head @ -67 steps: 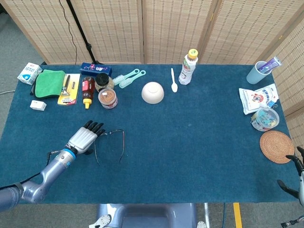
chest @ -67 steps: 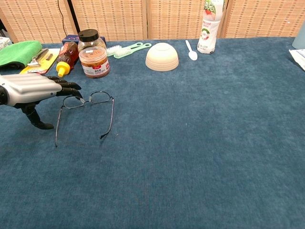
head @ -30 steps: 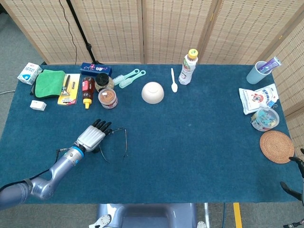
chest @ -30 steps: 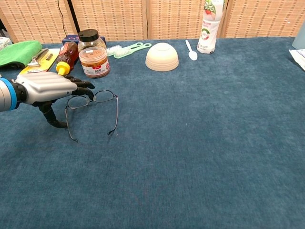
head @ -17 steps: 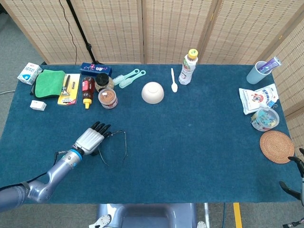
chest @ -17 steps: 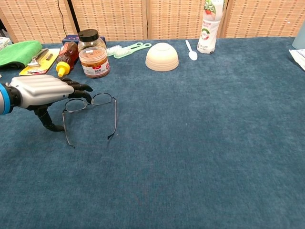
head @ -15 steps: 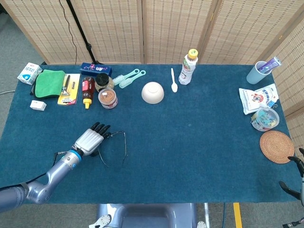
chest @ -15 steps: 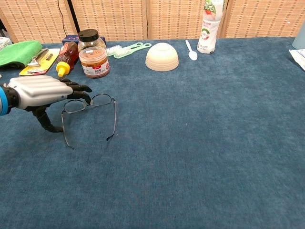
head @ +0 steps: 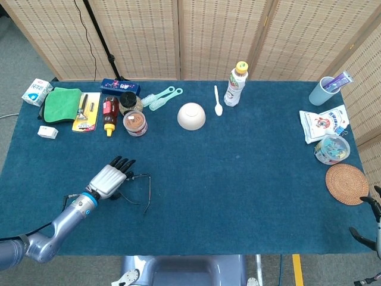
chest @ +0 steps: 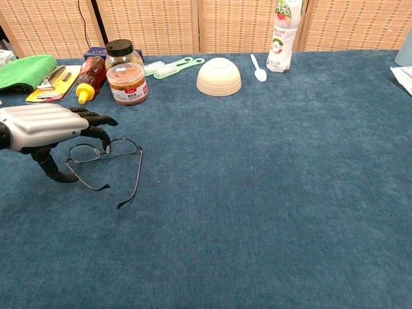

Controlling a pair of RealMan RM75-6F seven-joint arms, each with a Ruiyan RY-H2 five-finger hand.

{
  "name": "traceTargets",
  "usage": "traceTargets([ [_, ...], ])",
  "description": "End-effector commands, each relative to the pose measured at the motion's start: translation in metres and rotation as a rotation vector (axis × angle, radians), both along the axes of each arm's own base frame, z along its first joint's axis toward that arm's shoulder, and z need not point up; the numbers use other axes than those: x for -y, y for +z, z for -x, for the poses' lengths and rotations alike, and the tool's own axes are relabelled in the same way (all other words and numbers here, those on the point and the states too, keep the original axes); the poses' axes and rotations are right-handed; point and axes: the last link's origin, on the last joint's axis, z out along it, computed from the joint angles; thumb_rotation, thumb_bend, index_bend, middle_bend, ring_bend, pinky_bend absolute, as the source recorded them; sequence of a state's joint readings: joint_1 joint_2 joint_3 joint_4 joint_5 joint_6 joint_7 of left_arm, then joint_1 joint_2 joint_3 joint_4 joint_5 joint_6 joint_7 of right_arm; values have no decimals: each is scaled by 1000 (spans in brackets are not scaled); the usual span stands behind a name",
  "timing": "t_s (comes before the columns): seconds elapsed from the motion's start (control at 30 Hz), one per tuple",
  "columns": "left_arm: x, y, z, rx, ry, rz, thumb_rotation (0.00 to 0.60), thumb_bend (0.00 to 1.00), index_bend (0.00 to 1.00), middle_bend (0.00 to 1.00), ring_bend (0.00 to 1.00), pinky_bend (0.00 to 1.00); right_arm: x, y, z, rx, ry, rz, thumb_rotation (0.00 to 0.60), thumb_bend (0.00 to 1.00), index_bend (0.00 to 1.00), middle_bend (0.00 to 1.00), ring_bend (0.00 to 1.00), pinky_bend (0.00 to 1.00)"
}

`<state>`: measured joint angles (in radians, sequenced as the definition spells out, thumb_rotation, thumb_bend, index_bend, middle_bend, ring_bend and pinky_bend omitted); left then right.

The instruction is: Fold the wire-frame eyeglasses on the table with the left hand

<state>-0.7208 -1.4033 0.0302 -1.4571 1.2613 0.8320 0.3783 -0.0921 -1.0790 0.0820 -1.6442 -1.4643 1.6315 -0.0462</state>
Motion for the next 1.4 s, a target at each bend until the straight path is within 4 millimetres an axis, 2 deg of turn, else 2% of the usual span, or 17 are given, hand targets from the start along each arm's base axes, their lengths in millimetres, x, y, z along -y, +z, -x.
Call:
traceTargets([
  [0.03, 1, 0, 1, 1, 1, 0, 559, 233, 393, 0, 0, 0, -1, 0, 0, 0, -2, 0, 600, 14, 288, 103, 161, 252],
  [0.67, 20, 4, -5, 20, -48, 3, 587, 236, 462, 0, 0, 0, -3, 1, 1, 8, 3, 3, 600, 13, 294, 103, 161, 252],
  [0.77, 20, 4, -5, 14, -49, 3, 586, 236, 426, 0, 0, 0, -4, 2, 1, 9, 2, 4, 600, 13, 295, 103, 161, 252],
  [1.0, 19, 9, -7, 25, -47, -19, 585, 235, 270, 0, 0, 0, -4, 2, 0, 11, 3, 7, 600, 14, 295, 103, 161, 252],
  [1.4, 30, 36, -4, 40, -17, -66, 588, 235, 44, 0, 0, 0, -2, 1, -1, 17, 19, 6, 600, 14, 296, 103, 161, 255],
])
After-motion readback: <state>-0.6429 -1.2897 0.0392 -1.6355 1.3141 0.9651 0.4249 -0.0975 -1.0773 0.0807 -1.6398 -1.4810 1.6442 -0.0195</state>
